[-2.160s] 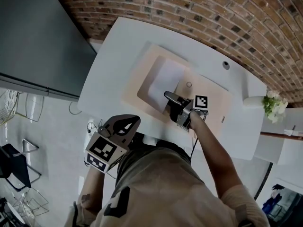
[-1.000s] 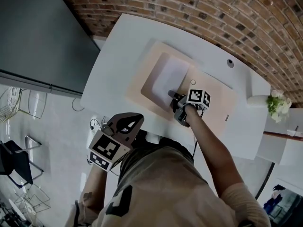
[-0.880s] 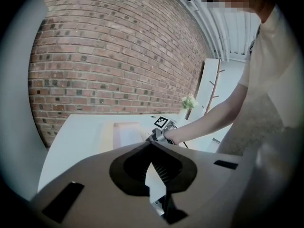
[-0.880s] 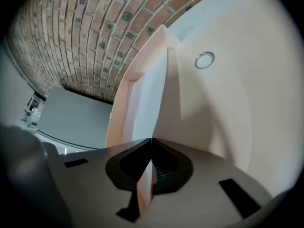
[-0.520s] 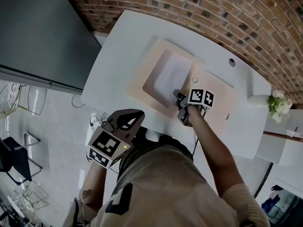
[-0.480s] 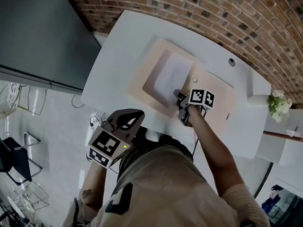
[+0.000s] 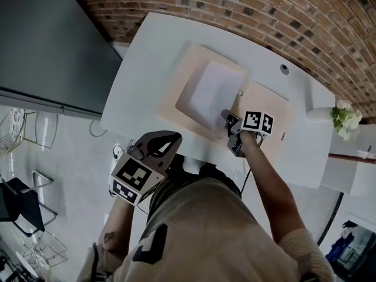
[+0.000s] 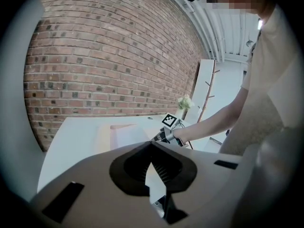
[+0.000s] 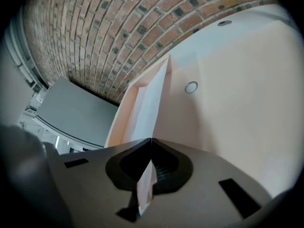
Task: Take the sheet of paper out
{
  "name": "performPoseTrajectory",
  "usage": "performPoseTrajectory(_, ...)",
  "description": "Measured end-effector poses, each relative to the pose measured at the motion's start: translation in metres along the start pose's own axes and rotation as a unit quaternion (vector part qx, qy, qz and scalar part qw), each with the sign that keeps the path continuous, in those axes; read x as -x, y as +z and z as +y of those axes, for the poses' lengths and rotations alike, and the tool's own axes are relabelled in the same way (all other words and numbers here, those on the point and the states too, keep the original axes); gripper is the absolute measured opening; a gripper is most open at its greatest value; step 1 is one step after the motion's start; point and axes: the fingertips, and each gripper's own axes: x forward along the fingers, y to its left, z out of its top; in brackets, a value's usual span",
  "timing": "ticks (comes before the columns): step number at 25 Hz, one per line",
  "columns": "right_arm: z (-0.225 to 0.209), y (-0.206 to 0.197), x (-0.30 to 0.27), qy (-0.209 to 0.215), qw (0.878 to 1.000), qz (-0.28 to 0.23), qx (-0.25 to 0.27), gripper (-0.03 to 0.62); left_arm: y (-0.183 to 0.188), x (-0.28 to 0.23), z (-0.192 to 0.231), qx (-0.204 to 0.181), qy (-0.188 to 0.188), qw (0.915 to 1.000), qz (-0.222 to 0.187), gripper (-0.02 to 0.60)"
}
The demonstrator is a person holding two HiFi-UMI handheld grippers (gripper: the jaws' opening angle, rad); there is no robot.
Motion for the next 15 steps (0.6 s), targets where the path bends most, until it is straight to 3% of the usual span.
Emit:
performPoseTrajectory(10,-0.009,-0.004,0.029,-0.034,0.998,-0.029,0.04,0.025,-0.002,0.001,-0.008,-0.018,-0.023,0.9996,0.0,0.014)
performPoseTrajectory(15,-0.013,-0.011,0.044,-0.072,0.992,-0.034,0.093,0.025,-0.003,0.007,-0.01,-0.027,-0.031,0.9992,-0.003,0.014)
